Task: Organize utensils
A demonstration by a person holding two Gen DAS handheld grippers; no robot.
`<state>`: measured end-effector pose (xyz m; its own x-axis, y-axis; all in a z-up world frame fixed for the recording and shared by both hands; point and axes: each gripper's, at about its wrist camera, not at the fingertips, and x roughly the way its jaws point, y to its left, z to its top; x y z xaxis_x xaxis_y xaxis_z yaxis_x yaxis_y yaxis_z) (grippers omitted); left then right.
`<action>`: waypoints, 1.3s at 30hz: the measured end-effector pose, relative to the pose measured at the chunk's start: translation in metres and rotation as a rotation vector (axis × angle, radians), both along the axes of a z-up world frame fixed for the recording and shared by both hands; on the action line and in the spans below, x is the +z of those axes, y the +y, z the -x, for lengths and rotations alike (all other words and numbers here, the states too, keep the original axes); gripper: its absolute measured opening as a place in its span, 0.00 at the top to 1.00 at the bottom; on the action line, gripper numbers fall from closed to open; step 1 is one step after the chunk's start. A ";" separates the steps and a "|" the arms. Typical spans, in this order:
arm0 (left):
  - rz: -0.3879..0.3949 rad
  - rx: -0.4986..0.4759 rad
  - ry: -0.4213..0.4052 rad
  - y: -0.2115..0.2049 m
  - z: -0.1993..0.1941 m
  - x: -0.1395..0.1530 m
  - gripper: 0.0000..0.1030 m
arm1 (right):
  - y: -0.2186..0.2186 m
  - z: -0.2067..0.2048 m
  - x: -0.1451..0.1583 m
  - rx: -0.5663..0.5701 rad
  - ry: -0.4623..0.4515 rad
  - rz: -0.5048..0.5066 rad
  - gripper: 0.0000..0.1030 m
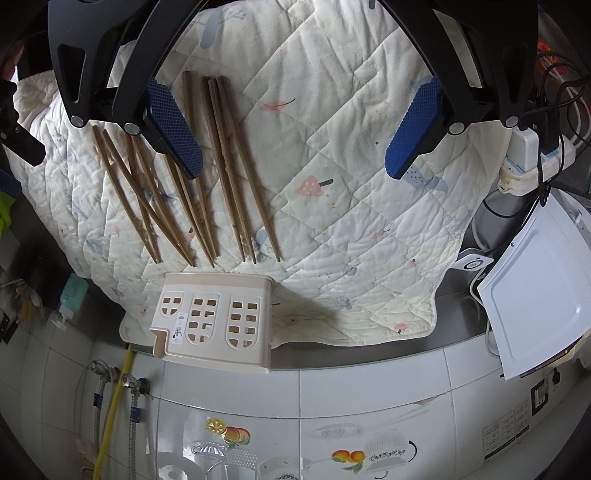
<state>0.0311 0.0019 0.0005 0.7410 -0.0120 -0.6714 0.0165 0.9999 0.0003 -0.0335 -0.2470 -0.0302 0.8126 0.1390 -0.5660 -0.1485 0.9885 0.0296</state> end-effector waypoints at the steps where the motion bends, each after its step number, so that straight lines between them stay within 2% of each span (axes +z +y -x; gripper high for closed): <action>1: 0.000 0.000 0.001 -0.001 0.000 0.000 0.06 | -0.001 0.000 -0.001 0.000 0.003 -0.002 0.07; 21: 0.009 0.011 -0.057 0.002 0.009 0.014 0.06 | 0.001 -0.002 0.003 -0.005 -0.010 -0.003 0.07; 31: 0.006 0.008 -0.126 -0.002 0.016 0.031 0.06 | 0.000 0.005 0.018 -0.019 -0.062 -0.006 0.07; 39: 0.006 0.013 -0.140 -0.003 0.019 0.031 0.06 | 0.000 0.008 0.021 -0.029 -0.079 0.000 0.07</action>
